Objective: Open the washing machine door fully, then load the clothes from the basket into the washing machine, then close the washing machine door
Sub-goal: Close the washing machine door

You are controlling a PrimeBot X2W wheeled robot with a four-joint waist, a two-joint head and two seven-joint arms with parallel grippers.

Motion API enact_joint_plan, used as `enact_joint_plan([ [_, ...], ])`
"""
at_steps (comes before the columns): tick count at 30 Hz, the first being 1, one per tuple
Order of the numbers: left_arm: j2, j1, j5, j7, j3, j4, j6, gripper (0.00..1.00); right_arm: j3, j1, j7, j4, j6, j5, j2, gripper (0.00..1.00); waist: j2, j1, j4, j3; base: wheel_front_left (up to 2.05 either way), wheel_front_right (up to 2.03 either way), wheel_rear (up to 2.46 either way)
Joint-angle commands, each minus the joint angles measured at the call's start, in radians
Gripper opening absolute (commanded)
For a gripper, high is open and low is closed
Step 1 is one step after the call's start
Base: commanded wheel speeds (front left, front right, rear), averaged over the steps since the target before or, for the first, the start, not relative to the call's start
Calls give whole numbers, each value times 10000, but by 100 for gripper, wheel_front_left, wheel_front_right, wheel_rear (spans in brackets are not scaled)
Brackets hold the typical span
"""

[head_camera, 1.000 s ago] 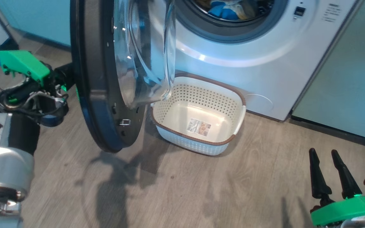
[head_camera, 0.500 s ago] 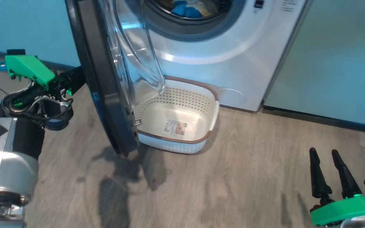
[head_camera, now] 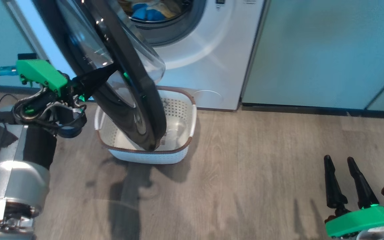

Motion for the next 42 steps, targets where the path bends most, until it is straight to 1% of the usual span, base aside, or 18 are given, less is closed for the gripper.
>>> enact_joint_plan([
  [1, 297, -327, -34, -48, 329, -426, -57, 0, 156, -241, -96, -319, 2, 16, -44, 100, 0, 0, -216, 35, 0, 0, 0],
  [8, 193, -365, -11, -223, 373, -418, -99, 0, 120, -278, -96, -343, 2, 15, -52, 100, 0, 0, -645, 76, 0, 0, 0],
  [14, 132, -388, -18, -268, 396, -405, -133, 0, 110, -285, -96, -346, 2, -2, -34, 100, 0, 0, -769, 74, 0, 0, 0],
  [17, 120, -373, 3, -320, 408, -424, -147, 0, 50, -275, -96, -347, 2, -5, -41, 100, 0, 0, -708, 63, 0, 0, 0],
  [25, 99, -322, 127, -685, 482, -362, -170, 0, -49, -235, -96, -374, 2, -23, -55, 100, 0, 0, -238, -37, 0, 0, 0],
  [28, 120, -244, 286, -947, 472, -360, -177, 24, -80, -193, -96, -374, 2, -23, -57, 100, 0, 0, 12, -107, 0, 0, 0],
  [29, 155, -210, 391, -1095, 459, -390, -180, 36, -88, -175, -96, -372, 2, -24, -57, 100, 0, 0, 97, -131, 0, 0, 0],
  [30, 171, -164, 467, -1237, 460, -422, -181, 44, -91, -158, -96, -369, 2, -24, -56, 100, 0, 0, 175, -155, 0, 0, 0],
  [32, 212, -25, 634, -1463, 413, -596, -183, 86, -102, -124, -96, -369, 2, -27, -48, 100, 0, 0, 329, -199, 0, 0, 0],
  [33, 244, 81, 745, -1593, 371, -714, -184, 99, -111, -105, -96, -371, 2, -31, -41, 100, 0, 0, 401, -219, 0, 0, 0],
  [37, 369, 596, 1080, -2024, 211, -1319, -185, 100, -112, -89, -96, -368, 2, -27, -33, 100, 0, 0, 630, -238, 0, 0, 0],
  [42, 598, 1476, 1344, -2947, 287, -2240, -186, 100, -94, -73, -96, -358, 2, -24, -6, 100, 0, 0, 731, -304, 0, 0, 0],
])
